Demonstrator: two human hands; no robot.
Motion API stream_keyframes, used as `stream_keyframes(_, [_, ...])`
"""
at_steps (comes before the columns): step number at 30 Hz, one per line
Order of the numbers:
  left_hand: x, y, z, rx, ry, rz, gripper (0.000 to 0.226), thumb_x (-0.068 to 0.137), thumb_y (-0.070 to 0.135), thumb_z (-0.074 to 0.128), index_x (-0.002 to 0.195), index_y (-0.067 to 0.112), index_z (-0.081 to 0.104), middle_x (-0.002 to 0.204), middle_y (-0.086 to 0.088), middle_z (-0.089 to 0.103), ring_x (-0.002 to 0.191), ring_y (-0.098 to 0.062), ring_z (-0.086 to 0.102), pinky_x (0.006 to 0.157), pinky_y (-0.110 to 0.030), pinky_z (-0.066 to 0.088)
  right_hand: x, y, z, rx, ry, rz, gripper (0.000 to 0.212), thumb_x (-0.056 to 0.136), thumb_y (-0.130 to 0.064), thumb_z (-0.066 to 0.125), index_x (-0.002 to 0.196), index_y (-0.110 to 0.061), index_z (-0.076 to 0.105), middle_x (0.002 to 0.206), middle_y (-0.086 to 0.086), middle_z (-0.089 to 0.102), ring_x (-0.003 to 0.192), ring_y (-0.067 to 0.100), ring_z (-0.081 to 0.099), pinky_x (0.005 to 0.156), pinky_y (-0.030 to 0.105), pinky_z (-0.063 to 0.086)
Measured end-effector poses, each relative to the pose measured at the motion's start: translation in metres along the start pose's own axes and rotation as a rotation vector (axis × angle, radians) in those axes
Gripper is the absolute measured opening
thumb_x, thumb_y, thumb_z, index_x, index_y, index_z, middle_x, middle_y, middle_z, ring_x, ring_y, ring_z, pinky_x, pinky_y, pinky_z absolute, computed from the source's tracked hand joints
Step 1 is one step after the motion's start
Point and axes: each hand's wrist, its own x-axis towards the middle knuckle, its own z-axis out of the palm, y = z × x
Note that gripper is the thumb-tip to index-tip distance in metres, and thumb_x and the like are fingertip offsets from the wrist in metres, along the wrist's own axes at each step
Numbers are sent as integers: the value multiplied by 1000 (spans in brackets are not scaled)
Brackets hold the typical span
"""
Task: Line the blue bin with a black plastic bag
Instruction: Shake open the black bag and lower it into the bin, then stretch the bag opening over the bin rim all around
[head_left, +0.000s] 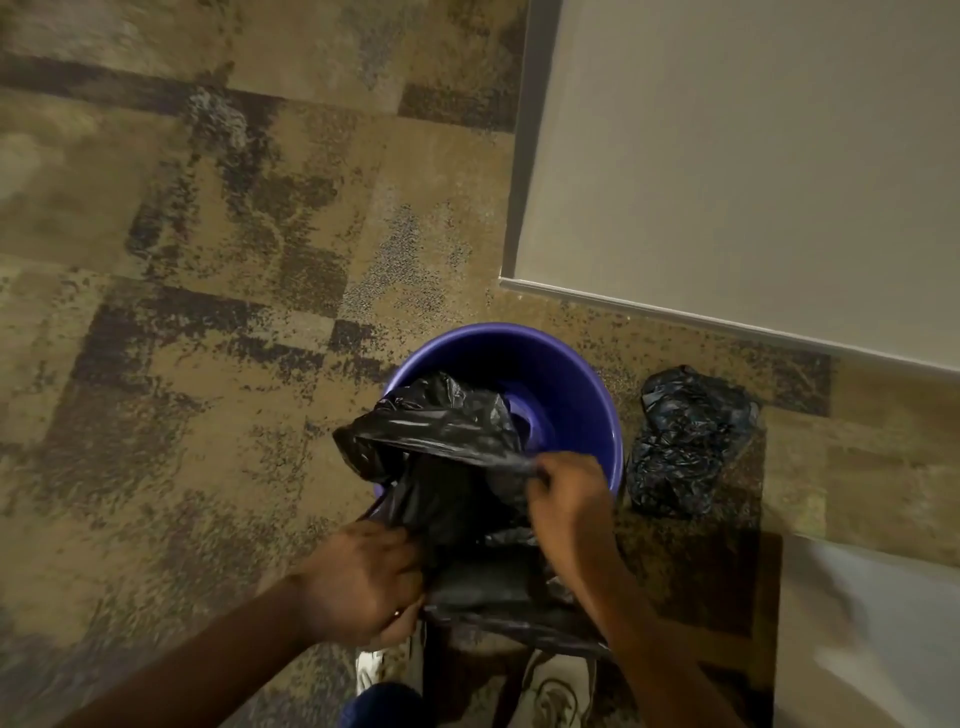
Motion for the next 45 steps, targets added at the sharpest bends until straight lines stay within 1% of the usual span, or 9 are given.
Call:
stream_keyframes(2, [-15,-4,5,9,-155,11,16,74,31,63,72,17,70,69,0,69,59,-19,62,56,-27,49,19,-2,-6,455,95,462,15,89,-4,55,79,-8,65,68,13,63,63,17,58,59,32,50])
stream_keyframes(4, [-18,-9,2,-65,-135,-46,21,80,32,56,72,16,68,65,-1,65,56,-21,59,54,-27,48,39,0,-11,483,151,597,16,88,-3,55,79,-9,65,68,12,61,61,23,55,59,38,50])
stream_keyframes(9, [27,-31,-13,67,263,-443,28,86,38,49,84,13,62,76,-11,64,71,-28,61,72,-37,44,82,-20,-18,133,106,102,18,87,-13,60,71,-13,69,62,9,66,58,23,62,56,35,48])
stream_keyframes(14, [90,-67,-15,241,-142,-959,78,73,57,67,123,0,45,115,-23,55,103,-39,53,84,-46,46,112,-30,-17,68,-4,-71,16,81,-22,71,80,-6,73,71,10,71,63,21,63,62,32,46])
stream_keyframes(21, [113,-126,-3,-340,123,-1302,10,83,9,62,89,13,69,79,-12,69,78,-31,65,56,-30,39,152,-28,-24,150,-84,-113,19,68,-13,82,83,-5,74,74,3,68,59,5,59,54,8,43])
stream_keyframes(27, [123,-162,-11,-943,419,-1249,22,76,6,74,61,10,59,46,11,62,44,1,55,46,-14,43,191,-24,-33,65,-94,-87,27,73,-21,79,79,4,70,75,14,68,67,18,57,61,26,39])
stream_keyframes(33, [138,-193,16,-649,263,-1241,28,81,24,74,58,16,60,60,0,60,58,-13,53,57,-25,41,213,-24,-23,-82,50,1,46,73,-35,79,48,-11,49,47,2,49,48,16,47,50,27,28])
stream_keyframes(38, [151,-204,26,-431,113,-1227,32,80,42,72,62,16,65,56,4,59,53,-9,54,46,-19,34,230,-16,-24,-220,51,143,44,64,-40,84,82,-7,60,79,9,63,72,27,61,56,29,43])
stream_keyframes(45, [152,-203,34,-451,14,-1247,34,87,35,67,67,7,66,60,-6,58,58,-20,54,50,-25,34,215,34,-31,-238,-132,194,28,81,-25,71,72,-2,60,75,16,60,69,28,58,59,31,42])
